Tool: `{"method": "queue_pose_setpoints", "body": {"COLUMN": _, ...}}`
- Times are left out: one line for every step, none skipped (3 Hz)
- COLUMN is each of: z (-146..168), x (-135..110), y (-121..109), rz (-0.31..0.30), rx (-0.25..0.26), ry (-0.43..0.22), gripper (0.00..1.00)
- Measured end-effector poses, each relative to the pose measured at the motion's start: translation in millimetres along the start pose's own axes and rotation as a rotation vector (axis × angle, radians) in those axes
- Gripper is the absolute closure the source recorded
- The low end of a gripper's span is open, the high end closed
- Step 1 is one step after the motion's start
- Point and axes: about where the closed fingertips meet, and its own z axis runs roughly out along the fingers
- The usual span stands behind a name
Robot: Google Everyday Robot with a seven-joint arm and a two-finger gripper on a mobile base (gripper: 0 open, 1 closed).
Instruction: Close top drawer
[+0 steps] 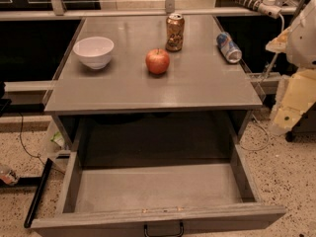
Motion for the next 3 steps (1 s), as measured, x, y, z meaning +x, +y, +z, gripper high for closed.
{"method": "queue_pose_setpoints", "body": {"z": 0, "x": 0, "y": 0, "rz": 0.0, "rx": 0.0, "ry": 0.0, "gripper": 0.0}}
{"method": "queue_pose_setpoints", "body": {"z": 13, "x": 4, "y": 10, "rz": -0.021, "rx": -0.016, "ry": -0.007, "gripper": 0.0}}
{"method": "queue_pose_setpoints", "body": {"z": 31, "x": 14, "y": 35, "rz": -0.057, "rx": -0.028, "ry": -0.038, "gripper": 0.0}}
